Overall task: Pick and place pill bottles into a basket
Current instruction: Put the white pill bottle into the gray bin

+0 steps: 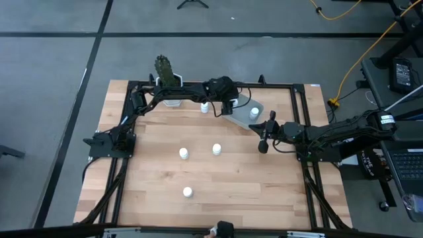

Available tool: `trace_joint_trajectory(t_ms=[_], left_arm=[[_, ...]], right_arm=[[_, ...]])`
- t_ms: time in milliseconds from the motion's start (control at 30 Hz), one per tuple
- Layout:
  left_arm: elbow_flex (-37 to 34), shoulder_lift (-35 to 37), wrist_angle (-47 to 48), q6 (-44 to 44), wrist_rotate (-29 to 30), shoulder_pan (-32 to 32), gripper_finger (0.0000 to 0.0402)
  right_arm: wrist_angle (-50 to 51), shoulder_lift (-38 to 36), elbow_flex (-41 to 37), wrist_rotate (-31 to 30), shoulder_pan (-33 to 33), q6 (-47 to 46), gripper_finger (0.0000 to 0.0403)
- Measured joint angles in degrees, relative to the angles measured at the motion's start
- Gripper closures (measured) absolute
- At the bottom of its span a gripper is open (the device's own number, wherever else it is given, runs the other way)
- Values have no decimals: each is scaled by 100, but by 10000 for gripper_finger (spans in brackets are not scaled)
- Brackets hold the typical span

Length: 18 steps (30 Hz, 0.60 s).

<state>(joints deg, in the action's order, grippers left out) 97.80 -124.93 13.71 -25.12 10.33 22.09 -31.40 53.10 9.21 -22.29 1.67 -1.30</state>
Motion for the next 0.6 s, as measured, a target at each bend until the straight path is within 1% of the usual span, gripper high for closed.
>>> trace_joint_trajectory(t_ms=[100, 200, 300, 367, 433, 500, 600], left_arm=[[241, 64, 486, -258, 483, -180, 191], [476, 166, 1125, -422, 604, -353, 192], [613, 361, 1550, -424, 562, -484, 192], [654, 532, 1521, -417, 564, -558, 192], [651, 775, 1739, -324, 552, -576, 193], [654, 992, 1836, -207, 466, -597, 198], [651, 1391, 2300, 1, 236, -584, 214]], right_arm=[[-2, 1, 0, -2, -1, 2, 386], [-24, 0, 0, -2, -1, 2, 386], [-27, 2, 0, -2, -2, 2, 386], [-18, 2, 0, -2, -2, 2, 386], [-52, 8, -2, -2, 0, -7, 386], [-37, 13, -2, 0, 0, -54, 386], [-33, 13, -2, 2, 0, -153, 386]])
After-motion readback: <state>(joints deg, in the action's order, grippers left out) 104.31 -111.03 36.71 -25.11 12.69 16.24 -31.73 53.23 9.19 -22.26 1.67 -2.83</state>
